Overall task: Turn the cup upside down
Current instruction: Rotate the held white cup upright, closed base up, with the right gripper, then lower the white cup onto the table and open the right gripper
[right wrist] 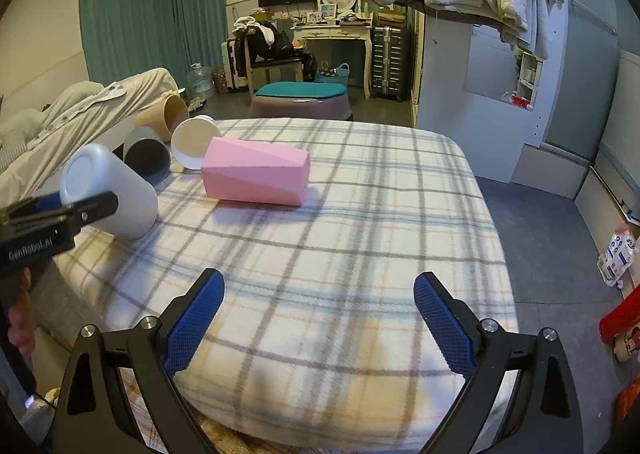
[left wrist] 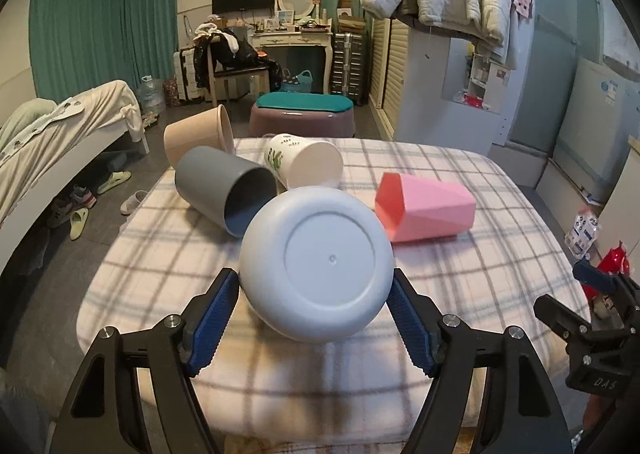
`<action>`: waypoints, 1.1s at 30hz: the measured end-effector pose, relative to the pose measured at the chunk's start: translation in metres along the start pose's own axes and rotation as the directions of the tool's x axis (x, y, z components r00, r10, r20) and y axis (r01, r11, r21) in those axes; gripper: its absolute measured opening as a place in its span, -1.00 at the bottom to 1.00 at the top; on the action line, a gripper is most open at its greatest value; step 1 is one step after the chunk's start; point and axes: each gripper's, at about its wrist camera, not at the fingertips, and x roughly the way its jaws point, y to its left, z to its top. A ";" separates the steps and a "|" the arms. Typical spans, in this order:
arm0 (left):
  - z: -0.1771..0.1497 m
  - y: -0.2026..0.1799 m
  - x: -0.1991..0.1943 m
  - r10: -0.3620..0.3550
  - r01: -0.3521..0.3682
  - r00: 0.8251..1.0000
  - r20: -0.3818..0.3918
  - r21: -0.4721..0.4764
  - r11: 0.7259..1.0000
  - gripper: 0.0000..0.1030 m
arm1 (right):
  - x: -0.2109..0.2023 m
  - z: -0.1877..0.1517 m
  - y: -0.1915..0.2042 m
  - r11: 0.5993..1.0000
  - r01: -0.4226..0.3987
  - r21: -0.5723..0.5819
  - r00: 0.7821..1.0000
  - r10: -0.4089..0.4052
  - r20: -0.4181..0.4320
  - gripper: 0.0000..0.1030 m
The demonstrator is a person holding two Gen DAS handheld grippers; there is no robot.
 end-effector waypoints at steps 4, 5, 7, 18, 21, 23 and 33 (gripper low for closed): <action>0.013 0.003 0.004 -0.034 0.033 0.999 0.005 0.033 0.999 0.46 | 0.005 0.007 0.006 1.000 0.010 0.003 1.000 -0.010 0.000 0.87; 0.014 0.002 0.003 -0.045 0.044 0.999 0.009 0.037 0.998 0.45 | 0.005 0.009 0.007 1.000 0.013 0.003 1.000 -0.013 0.001 0.87; 0.020 0.000 0.003 -0.077 0.076 0.997 0.020 0.050 0.996 0.44 | 0.007 0.013 0.009 1.000 0.019 0.003 1.000 -0.019 0.002 0.87; 0.040 -0.003 0.017 -0.203 0.202 0.978 0.042 0.045 0.978 0.42 | 0.019 0.028 0.018 0.998 0.060 -0.012 0.998 -0.060 -0.011 0.87; 0.040 0.000 0.025 -0.227 0.226 0.973 0.052 0.020 0.974 0.42 | 0.021 0.030 0.021 0.997 0.070 -0.019 0.997 -0.070 -0.019 0.87; 0.035 0.002 0.030 -0.229 0.229 0.973 0.036 0.007 0.974 0.42 | 0.022 0.030 0.023 0.997 0.073 -0.024 0.997 -0.074 -0.025 0.87; 0.013 0.012 0.012 -0.208 0.207 0.977 0.043 0.023 0.978 0.42 | 0.024 0.034 0.035 0.997 0.069 -0.033 0.997 -0.070 -0.025 0.87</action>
